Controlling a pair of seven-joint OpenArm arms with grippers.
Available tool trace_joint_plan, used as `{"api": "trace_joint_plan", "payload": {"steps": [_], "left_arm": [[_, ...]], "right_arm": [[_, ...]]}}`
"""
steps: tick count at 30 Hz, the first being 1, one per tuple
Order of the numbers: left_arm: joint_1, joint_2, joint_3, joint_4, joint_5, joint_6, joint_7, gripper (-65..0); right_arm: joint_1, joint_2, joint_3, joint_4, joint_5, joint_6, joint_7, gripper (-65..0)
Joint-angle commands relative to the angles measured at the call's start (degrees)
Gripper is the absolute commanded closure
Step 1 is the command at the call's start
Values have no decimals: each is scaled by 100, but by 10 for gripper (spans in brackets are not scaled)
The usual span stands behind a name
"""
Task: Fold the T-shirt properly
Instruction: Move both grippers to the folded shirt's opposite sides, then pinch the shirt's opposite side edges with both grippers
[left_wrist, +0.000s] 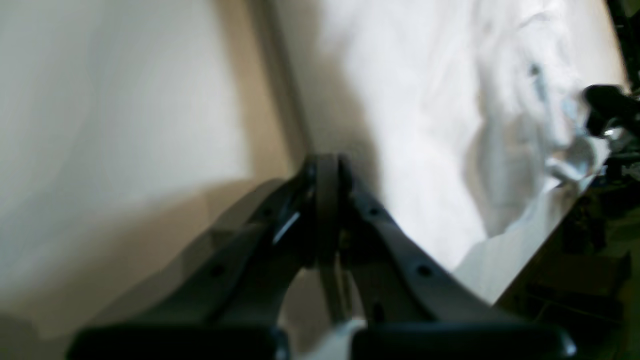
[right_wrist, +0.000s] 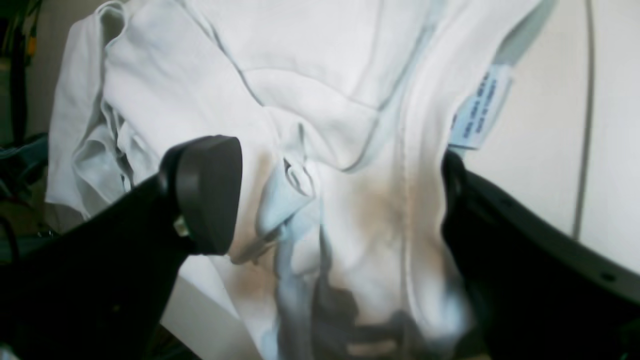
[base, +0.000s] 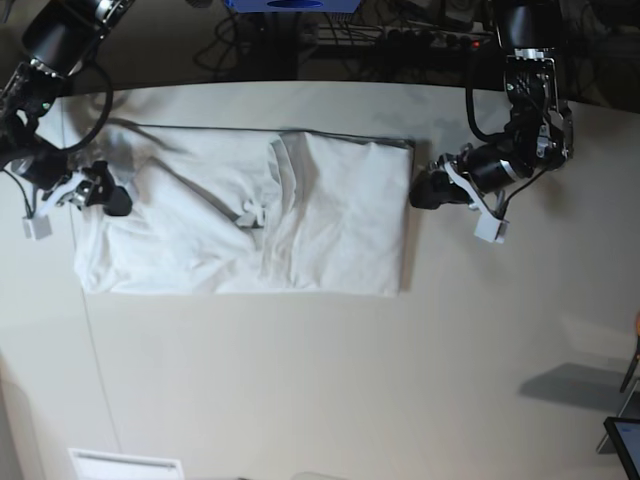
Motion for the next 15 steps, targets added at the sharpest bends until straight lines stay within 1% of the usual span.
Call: {"api": "trace_joint_plan", "payload": {"steps": [1, 2, 3, 4, 8, 10, 12, 13, 15], "left_arm": [[-125, -24, -13, 90, -147, -36, -55, 0], [-133, -15, -4, 82, -112, -36, -55, 0], [-133, -7, -4, 99, 2, -36, -55, 0], [-133, 2, -4, 117, 134, -36, -55, 0], [-133, 231, -13, 117, 811, -36, -55, 0], [-142, 363, -13, 117, 1040, -36, -55, 0], [-142, 495, -13, 117, 1277, -36, -55, 0], [-151, 556, -13, 117, 1365, -36, -55, 0], [-186, 670, -4, 117, 1514, -36, -46, 0]], "right_arm": [[12, 50, -5, 48, -147, -12, -155, -479], [12, 41, -5, 48, -147, -12, -155, -477], [12, 41, -5, 48, -147, -12, -155, -463], [12, 41, -5, 40, -147, -12, -155, -435], [20, 41, -5, 13, -147, -12, -146, -231], [20, 41, -14, 13, -147, -12, -146, -139], [20, 50, -14, 13, -147, -12, -137, -29], [29, 50, -14, 40, -156, -12, -128, 0], [29, 77, -14, 48, -156, -12, -128, -9]]}}
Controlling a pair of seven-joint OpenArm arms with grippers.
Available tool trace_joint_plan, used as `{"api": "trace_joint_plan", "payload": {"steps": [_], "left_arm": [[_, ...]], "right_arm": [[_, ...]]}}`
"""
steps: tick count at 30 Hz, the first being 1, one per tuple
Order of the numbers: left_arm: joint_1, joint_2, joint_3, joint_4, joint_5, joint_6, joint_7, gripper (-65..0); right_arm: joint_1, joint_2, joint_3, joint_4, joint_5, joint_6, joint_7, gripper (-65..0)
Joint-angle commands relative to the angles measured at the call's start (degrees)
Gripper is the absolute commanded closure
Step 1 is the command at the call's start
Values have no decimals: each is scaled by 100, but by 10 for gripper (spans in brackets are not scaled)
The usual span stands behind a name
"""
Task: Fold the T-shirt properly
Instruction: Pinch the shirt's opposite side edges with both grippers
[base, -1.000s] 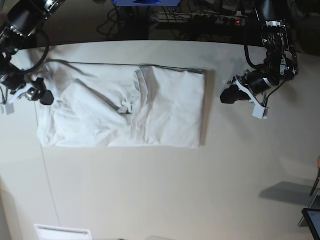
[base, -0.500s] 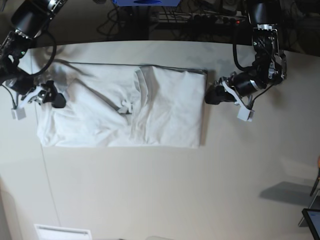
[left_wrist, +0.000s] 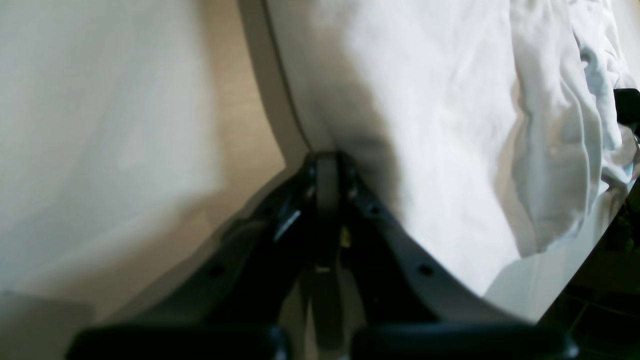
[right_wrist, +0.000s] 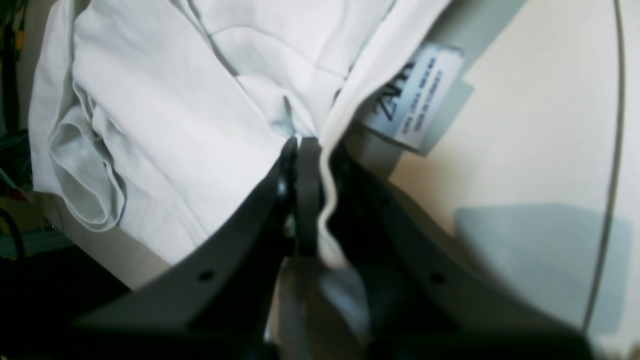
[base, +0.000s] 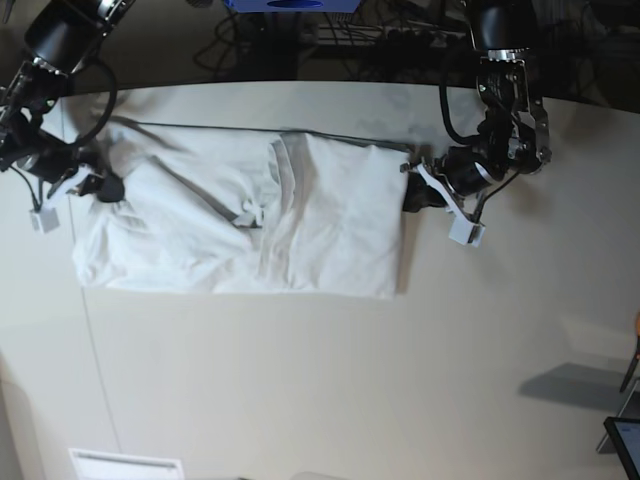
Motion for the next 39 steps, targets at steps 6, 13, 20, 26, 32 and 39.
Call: {"api": "trace_joint_plan", "payload": {"steps": [6, 13, 20, 26, 32, 39], "left_arm": [[-163, 63, 13, 71, 210, -27, 145, 0], [-189, 63, 13, 71, 201, -27, 145, 0], [-470, 90, 778, 45, 210, -27, 136, 0], [-690, 318, 892, 36, 210, -27, 127, 0], [-831, 415, 892, 9, 210, -27, 145, 0], [-989, 441, 1077, -404, 192, -27, 145, 0]], "right_arm": [[51, 281, 43, 455, 41, 14, 38, -3], [-239, 246, -1, 1853, 41, -342, 258, -3], [-380, 246, -353, 2793, 41, -1326, 284, -3], [-450, 237, -687, 3400, 32, -1915, 293, -3], [-687, 395, -1531, 3576, 32, -2460, 900, -3], [-872, 852, -3043, 3646, 23, -3682, 1999, -3]]}}
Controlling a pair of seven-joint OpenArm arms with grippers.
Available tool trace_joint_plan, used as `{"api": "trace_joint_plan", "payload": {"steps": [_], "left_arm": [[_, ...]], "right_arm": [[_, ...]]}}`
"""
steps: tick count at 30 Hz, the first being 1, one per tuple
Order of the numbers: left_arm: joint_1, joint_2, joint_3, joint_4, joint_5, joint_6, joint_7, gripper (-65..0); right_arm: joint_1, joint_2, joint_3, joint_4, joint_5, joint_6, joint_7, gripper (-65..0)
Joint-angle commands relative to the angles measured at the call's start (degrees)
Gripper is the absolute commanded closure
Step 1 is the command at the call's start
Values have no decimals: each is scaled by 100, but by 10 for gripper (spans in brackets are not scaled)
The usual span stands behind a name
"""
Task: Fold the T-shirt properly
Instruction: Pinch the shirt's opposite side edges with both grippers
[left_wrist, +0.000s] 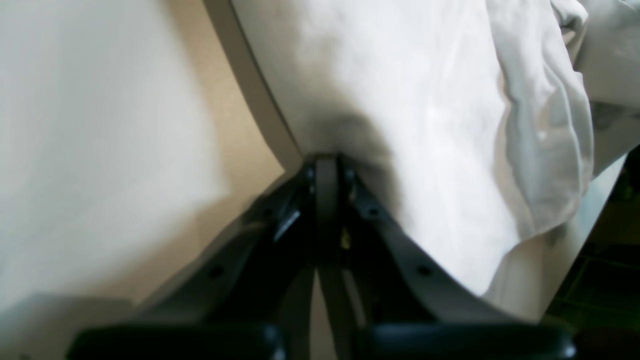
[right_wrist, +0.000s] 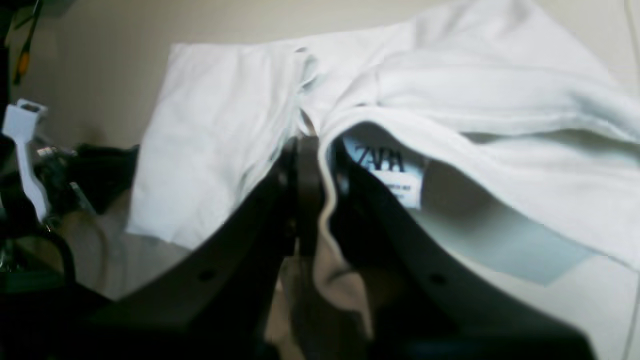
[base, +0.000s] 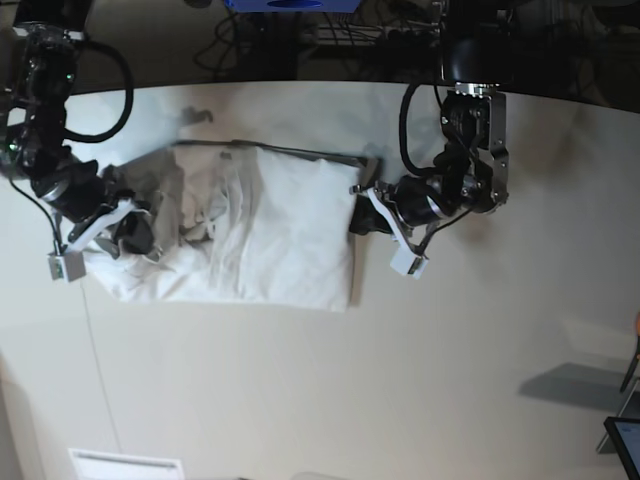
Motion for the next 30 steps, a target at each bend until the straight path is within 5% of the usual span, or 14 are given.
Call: {"api": "trace_joint_plan", "payload": {"steps": [1, 13, 24, 30], "left_arm": [[-95, 19, 92, 73, -129, -38, 16, 0], [-166, 134, 320, 64, -111, -38, -11, 0], [-306, 213, 338, 55, -111, -38, -11, 0], [-306, 301, 346, 55, -111, -38, 7, 0]], "right_arm": [[61, 118, -170, 105, 113, -70, 194, -3], [193, 742, -2174, 176, 113, -1257, 1381, -3], [677, 751, -3370, 228, 95, -2048, 1389, -1], [976, 778, -4214, 219, -468, -2541, 1389, -1]]}}
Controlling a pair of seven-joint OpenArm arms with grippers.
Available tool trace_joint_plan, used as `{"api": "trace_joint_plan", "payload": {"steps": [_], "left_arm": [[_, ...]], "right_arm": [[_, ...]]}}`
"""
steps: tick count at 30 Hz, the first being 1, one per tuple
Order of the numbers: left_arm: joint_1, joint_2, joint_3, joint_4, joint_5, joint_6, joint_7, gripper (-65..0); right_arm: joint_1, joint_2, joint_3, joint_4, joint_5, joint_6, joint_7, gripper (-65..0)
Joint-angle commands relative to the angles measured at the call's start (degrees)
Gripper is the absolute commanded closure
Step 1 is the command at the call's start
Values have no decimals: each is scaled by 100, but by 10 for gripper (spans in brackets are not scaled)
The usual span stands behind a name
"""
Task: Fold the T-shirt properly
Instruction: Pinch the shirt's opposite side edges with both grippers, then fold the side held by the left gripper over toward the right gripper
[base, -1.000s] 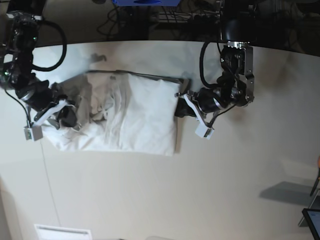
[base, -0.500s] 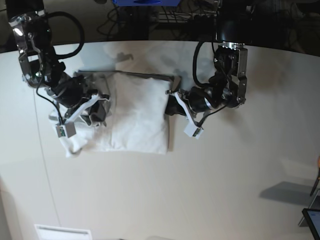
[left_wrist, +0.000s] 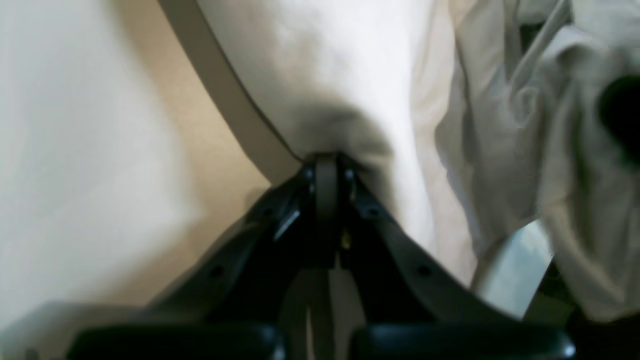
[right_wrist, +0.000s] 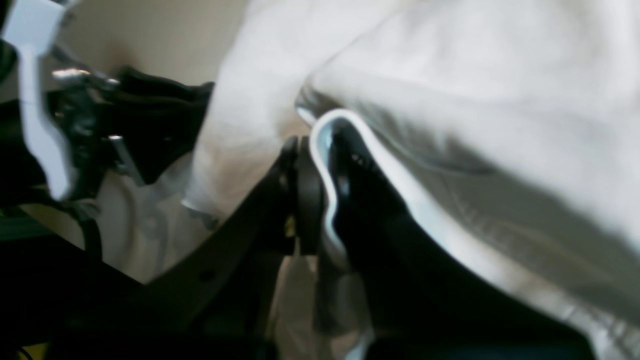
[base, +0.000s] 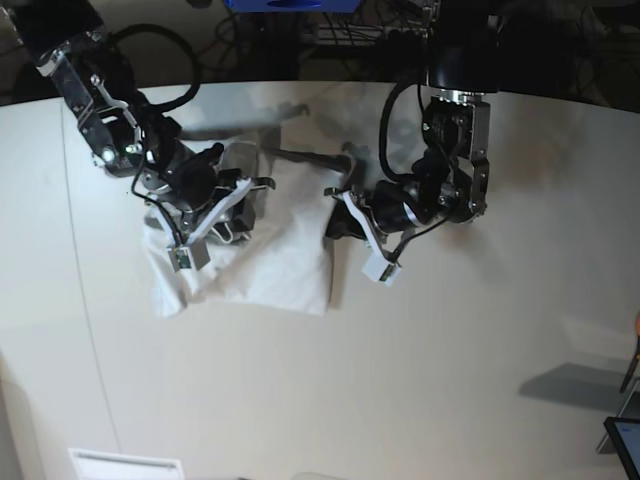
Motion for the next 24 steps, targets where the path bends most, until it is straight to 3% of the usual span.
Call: {"api": "trace_joint_plan", "payload": {"steps": [1, 12, 16, 24], "left_arm": [[-92, 49, 12, 86, -173, -38, -43, 0], [-74, 58, 399, 86, -190, -38, -43, 0], [-48, 76, 443, 86, -190, -38, -43, 0], [-74, -39, 390, 121, -199, -38, -43, 0]], "right_arm": [[95, 8, -30, 115, 31, 52, 91, -1], [262, -124, -101, 106, 31, 34, 56, -1], [429, -414, -101, 79, 13, 34, -410, -1], [473, -475, -109, 62, 4, 34, -559, -3]]}}
